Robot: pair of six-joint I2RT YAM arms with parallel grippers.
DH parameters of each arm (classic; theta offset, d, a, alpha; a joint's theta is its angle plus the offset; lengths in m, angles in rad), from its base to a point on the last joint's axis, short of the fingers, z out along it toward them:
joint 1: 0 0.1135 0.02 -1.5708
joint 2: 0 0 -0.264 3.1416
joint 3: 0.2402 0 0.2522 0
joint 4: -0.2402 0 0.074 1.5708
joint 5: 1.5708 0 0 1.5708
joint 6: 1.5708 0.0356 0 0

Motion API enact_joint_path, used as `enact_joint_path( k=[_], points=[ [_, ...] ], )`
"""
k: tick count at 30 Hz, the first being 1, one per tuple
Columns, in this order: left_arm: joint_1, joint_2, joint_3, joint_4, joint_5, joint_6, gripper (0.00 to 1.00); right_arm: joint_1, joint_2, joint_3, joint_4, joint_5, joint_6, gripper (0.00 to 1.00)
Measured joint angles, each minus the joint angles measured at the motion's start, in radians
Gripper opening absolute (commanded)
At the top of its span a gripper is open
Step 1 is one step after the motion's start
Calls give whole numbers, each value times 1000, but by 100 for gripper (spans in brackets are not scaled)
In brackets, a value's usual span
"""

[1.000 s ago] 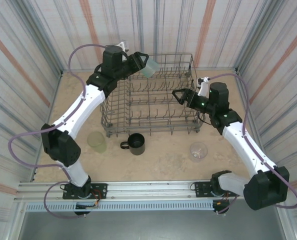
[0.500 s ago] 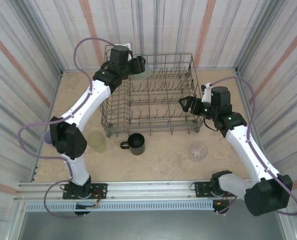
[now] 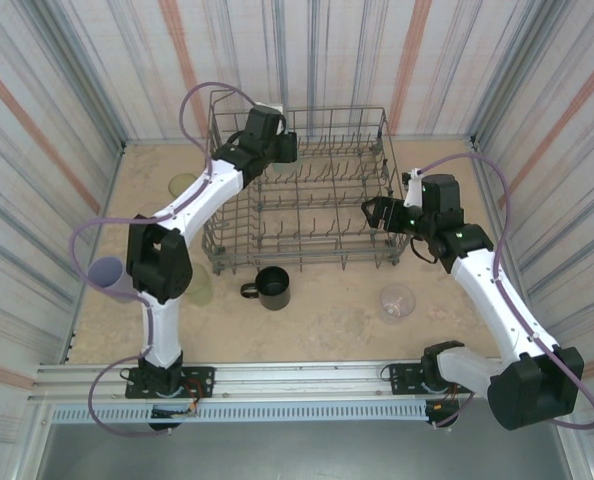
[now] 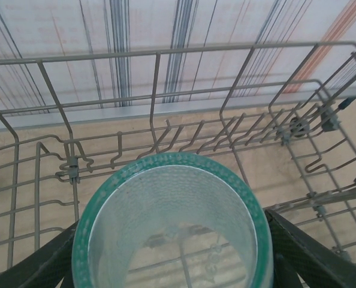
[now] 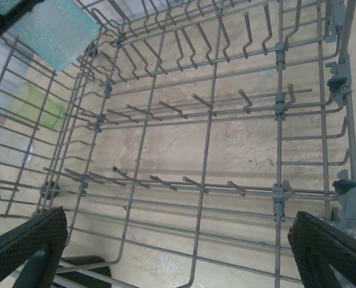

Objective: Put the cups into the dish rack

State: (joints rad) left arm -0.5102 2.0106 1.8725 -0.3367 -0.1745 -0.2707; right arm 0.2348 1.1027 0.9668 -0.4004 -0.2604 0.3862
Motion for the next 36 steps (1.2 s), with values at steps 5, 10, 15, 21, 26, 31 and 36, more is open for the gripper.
enact_joint_path(
  k=[5, 10, 15, 21, 26, 31, 36],
  points=[
    [-8, 29, 0, 35, -35, 28, 0, -2, 0, 0, -18, 0, -11, 99],
    [-7, 54, 0, 61, -79, 58, 0, -2, 0, 5, -49, 3, -24, 99],
    [-8, 80, 0, 95, -107, 80, 0, -2, -8, 27, -65, 3, -29, 99],
    [-8, 127, 0, 116, -111, 84, 0, -2, -11, 45, -70, 4, -33, 99],
    [-8, 144, 0, 118, -112, 87, 0, -2, -11, 45, -74, 7, -33, 99],
    [-8, 145, 0, 134, -116, 88, 0, -2, -11, 45, -74, 7, -33, 99],
    [-8, 156, -4, 169, -116, 95, 0, -2, -11, 45, -74, 7, -33, 99]
  ],
)
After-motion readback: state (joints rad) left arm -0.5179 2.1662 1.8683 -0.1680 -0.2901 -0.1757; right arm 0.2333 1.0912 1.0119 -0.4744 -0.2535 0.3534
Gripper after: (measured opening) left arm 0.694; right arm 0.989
